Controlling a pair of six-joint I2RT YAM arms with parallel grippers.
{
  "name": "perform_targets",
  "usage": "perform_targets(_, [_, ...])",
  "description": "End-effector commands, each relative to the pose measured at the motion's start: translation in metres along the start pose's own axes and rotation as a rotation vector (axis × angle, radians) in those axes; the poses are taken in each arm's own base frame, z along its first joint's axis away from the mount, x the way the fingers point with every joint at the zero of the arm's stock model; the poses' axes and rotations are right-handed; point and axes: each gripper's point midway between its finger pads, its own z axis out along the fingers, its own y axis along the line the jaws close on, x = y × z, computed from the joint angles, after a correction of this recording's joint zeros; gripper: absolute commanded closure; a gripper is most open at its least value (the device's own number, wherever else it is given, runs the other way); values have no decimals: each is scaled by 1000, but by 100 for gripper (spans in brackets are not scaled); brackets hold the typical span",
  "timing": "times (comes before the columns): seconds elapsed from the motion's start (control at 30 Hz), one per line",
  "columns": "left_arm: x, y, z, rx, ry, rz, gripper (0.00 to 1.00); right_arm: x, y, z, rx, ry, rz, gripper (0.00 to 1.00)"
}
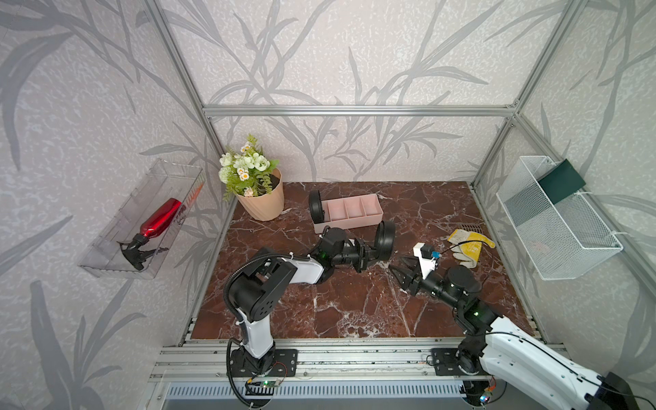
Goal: Place the belts into the storage roll
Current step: Pick up the belt from the center of the board.
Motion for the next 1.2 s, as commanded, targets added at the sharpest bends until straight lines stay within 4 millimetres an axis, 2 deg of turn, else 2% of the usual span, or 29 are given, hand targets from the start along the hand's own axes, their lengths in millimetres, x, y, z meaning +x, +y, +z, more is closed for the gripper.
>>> perform_targets(0.0, [23, -37, -7, 104, 58, 45, 100, -19, 11, 3, -87, -33, -21, 44])
perform_targets(0.13, [25, -40, -8, 111, 58, 48, 100, -21, 8, 9, -132, -39, 9, 44])
perform_targets(0.33, [30, -39, -7, 109, 73, 54, 100, -22, 15, 27, -242, -21, 46, 48])
perform_targets(0.63, [36, -34, -5, 100, 87, 50, 100, -30, 10, 51, -273, -38, 41, 53])
perform_targets(0.8, [38, -36, -5, 106, 89, 52, 100, -26, 9, 54, -283, -25, 46, 71])
perform_targets(0.87, [36, -33, -6, 102, 86, 46, 100, -24, 10, 54, -293, -16, 51, 75])
perform_targets(1.0, [37, -37, -5, 111, 90, 44, 100, -18, 11, 53, -313, 11, 57, 75])
perform_targets(1.17, [38, -38, -5, 115, 92, 43, 100, -5, 13, 53, -360, 63, 76, 69])
